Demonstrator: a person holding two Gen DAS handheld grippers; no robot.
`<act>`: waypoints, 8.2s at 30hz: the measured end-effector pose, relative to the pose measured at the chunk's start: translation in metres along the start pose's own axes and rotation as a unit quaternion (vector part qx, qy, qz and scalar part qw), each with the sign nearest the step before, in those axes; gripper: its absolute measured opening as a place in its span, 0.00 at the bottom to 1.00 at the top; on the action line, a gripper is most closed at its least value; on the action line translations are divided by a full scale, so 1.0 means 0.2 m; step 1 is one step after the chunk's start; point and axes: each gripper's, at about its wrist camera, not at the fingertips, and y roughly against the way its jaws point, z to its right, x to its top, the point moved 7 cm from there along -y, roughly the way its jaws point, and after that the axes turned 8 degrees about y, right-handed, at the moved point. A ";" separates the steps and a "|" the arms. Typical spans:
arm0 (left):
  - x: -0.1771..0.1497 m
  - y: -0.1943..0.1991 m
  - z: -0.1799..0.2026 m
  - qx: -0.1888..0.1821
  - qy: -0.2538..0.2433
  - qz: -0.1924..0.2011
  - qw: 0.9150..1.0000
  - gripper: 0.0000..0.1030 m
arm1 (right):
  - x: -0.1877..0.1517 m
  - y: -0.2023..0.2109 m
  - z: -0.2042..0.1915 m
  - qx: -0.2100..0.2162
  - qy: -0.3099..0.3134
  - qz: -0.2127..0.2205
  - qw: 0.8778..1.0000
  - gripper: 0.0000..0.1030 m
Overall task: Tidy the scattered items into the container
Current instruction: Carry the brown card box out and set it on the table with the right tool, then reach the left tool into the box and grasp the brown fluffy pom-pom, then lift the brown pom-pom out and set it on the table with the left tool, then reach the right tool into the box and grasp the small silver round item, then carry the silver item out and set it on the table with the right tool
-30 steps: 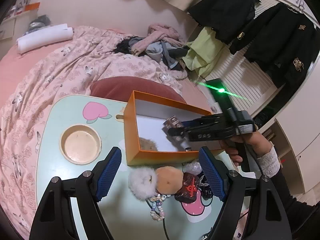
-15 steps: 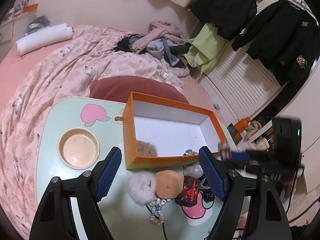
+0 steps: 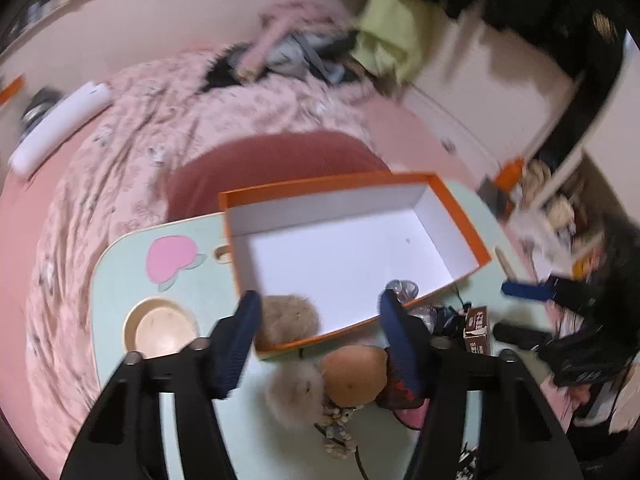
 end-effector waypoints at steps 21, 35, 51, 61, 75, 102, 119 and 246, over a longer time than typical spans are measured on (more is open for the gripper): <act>0.03 -0.45 0.04 0.137 -0.053 -0.255 0.956 0.28 | -0.02 0.05 0.09 0.065 -0.058 0.033 0.996 0.65; -0.01 -0.49 0.04 0.122 -0.057 -0.234 0.963 0.01 | -0.01 0.07 0.12 0.074 -0.068 0.043 0.994 0.65; 0.28 -0.24 0.17 0.023 -0.019 -0.151 0.988 0.01 | -0.02 0.05 0.12 0.078 -0.073 0.036 0.994 0.65; 0.23 -0.23 0.16 0.056 -0.054 -0.158 0.984 0.00 | -0.03 0.03 0.13 0.083 -0.079 0.033 0.993 0.65; 0.06 -0.51 0.21 0.068 -0.036 -0.218 0.973 0.60 | -0.04 0.02 0.14 0.086 -0.083 0.029 0.992 0.65; 0.28 -0.21 0.22 -0.164 0.071 -0.099 0.979 0.00 | -0.06 0.01 0.17 0.084 -0.100 0.029 0.991 0.65; -0.08 0.26 0.25 -0.199 0.052 -0.048 0.977 0.00 | -0.06 0.02 0.17 0.081 -0.103 0.031 0.991 0.65; 0.04 0.09 -0.09 -0.051 0.080 0.071 0.993 0.64 | 0.08 -0.13 -0.05 0.097 0.014 -0.012 0.995 0.52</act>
